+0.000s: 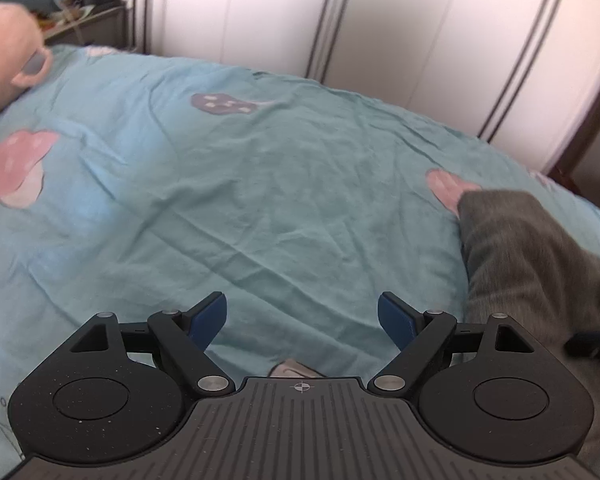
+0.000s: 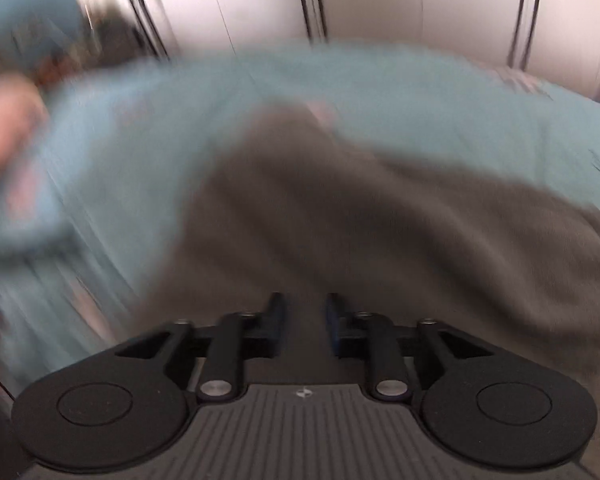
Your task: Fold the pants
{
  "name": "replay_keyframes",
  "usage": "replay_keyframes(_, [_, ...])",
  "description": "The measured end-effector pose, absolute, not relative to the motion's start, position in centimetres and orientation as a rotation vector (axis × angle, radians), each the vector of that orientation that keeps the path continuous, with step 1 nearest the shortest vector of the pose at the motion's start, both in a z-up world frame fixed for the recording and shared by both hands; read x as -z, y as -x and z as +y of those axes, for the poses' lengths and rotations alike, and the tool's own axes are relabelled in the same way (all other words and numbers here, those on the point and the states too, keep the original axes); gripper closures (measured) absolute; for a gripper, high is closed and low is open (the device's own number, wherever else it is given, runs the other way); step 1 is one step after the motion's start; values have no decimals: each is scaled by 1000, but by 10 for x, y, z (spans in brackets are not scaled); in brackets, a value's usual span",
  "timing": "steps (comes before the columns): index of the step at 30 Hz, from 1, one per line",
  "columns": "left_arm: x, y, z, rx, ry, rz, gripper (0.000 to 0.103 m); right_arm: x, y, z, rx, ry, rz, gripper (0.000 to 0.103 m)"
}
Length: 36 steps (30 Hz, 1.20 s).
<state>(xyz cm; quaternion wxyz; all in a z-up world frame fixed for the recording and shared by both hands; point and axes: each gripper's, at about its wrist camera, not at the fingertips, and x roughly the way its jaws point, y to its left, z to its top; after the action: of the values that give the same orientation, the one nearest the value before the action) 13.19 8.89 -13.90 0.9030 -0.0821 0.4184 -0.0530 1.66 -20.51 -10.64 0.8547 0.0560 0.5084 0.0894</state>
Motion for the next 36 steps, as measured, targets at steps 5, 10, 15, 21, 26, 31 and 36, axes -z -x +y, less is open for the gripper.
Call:
replay_keyframes(5, [144,-127,77,155,183,871,15,86,2,-232,-116,-142,1033,73])
replay_keyframes(10, [148,-116,52,174,54,843,15,87,31,-205,-302,-91,1051,47])
replay_keyframes(15, [151,-110,44,179,-12,866,15,99,56,-202,-345,17,1055,42])
replay_keyframes(21, [152,-110,40,193,-13,867,14,70,27,-253,-163,-273,1003,42])
replay_keyframes(26, [159,-112,36,208,-35,893,14,80,-1,-283,-39,-389,960,69])
replay_keyframes(31, [163,-117,37,219,-28,906,14,108,-13,-284,15,-316,1006,79])
replay_keyframes(36, [168,-120,40,221,-20,918,11,107,-24,-298,88,-285,950,103])
